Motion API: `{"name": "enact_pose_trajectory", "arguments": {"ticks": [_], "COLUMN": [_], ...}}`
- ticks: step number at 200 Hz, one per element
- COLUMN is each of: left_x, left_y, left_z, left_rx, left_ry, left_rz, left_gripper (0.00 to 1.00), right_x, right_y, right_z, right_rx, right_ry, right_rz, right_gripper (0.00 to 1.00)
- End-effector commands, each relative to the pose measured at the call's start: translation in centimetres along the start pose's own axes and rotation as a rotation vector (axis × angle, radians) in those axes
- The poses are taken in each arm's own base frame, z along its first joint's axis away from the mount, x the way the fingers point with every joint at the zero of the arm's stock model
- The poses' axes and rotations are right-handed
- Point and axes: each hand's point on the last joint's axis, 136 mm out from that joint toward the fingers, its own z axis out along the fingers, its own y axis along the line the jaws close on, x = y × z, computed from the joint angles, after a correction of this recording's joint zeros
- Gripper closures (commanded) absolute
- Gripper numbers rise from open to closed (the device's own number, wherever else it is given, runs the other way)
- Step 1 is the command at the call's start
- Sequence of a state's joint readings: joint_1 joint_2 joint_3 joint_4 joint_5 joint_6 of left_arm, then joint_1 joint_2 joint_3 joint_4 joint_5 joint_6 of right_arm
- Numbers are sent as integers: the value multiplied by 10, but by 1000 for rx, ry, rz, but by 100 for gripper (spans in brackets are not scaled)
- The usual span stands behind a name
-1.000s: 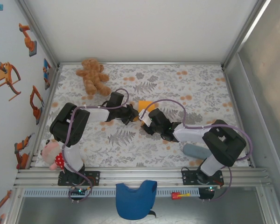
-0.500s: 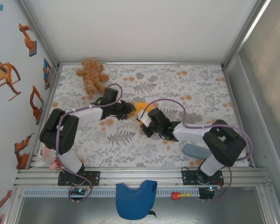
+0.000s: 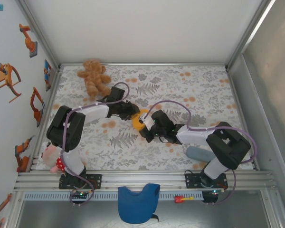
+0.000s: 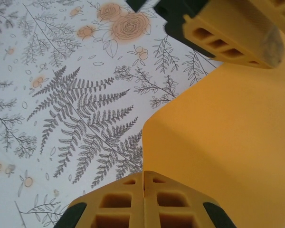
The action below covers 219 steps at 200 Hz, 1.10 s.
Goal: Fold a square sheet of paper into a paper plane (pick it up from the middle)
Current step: Third fold the triangle at the center of the table.
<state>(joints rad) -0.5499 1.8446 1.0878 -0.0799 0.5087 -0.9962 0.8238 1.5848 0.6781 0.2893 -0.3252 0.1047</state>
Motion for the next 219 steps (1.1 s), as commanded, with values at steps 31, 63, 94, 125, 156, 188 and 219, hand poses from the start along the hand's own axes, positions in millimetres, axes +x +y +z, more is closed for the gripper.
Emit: {"name": "enact_pose_trajectory", "arguments": {"ticks": [31, 63, 94, 125, 156, 188, 219], "left_x": [-1, 0, 3, 7, 8, 8, 9], "left_y": [11, 23, 33, 42, 45, 45, 45], "left_z": [25, 33, 38, 42, 43, 43, 45], "left_rx": [-103, -161, -212, -251, -259, -259, -258], "left_ry": [70, 95, 121, 146, 154, 158, 162], "left_rz": [53, 55, 55, 55, 57, 63, 63], "left_gripper": [81, 84, 85, 86, 86, 87, 87], "right_x": [4, 7, 9, 14, 18, 19, 20], "right_y": [0, -5, -15, -28, -41, -51, -56], "right_z": [7, 9, 10, 12, 12, 9, 8], "right_rx": [-72, -66, -32, 30, 99, 158, 184], "right_ry": [-12, -2, 4, 18, 35, 37, 42], "right_rz": [133, 169, 211, 252, 280, 293, 299], "right_gripper": [100, 100, 100, 100, 100, 100, 100]}}
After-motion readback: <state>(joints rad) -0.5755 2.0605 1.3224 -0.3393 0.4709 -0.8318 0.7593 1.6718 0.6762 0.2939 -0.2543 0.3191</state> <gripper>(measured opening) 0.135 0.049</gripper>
